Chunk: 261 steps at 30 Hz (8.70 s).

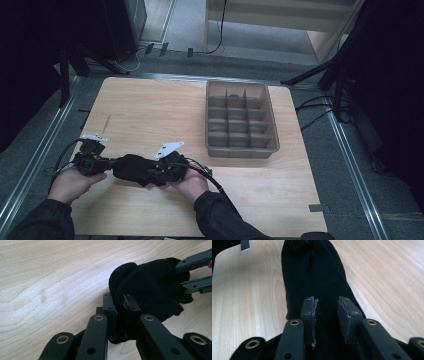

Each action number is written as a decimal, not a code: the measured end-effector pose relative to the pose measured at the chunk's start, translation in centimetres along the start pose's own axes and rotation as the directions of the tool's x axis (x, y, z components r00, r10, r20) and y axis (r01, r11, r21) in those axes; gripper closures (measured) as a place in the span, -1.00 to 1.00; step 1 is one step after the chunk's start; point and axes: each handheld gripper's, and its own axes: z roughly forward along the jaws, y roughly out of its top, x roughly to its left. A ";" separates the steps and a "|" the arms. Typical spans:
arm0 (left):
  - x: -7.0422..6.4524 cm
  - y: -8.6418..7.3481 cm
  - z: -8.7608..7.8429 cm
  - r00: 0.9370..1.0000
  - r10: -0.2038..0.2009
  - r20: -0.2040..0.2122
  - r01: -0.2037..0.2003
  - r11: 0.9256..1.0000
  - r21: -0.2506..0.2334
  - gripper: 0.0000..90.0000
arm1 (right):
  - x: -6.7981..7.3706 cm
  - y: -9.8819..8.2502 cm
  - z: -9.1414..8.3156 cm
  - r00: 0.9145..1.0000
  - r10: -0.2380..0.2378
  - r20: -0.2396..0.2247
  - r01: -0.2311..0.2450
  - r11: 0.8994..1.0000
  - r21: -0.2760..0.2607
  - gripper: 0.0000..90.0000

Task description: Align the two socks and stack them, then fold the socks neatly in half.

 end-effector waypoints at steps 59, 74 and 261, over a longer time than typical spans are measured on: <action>1.7 -0.6 -1.7 0.998 -0.065 -0.024 0.065 0.998 -0.013 0.80 | -0.6 3.3 1.8 0.999 -0.016 -0.037 0.018 0.999 0.037 0.50; 1.7 -0.6 -2.2 0.997 -0.075 -0.005 0.075 0.997 -0.024 0.80 | -0.2 1.1 3.9 0.999 -0.030 -0.026 0.032 0.994 0.103 0.44; 3.1 -0.6 -0.6 0.997 -0.058 -0.058 0.055 0.997 -0.056 0.20 | 0.7 4.3 2.1 0.998 -0.062 0.000 0.062 0.998 -0.003 0.36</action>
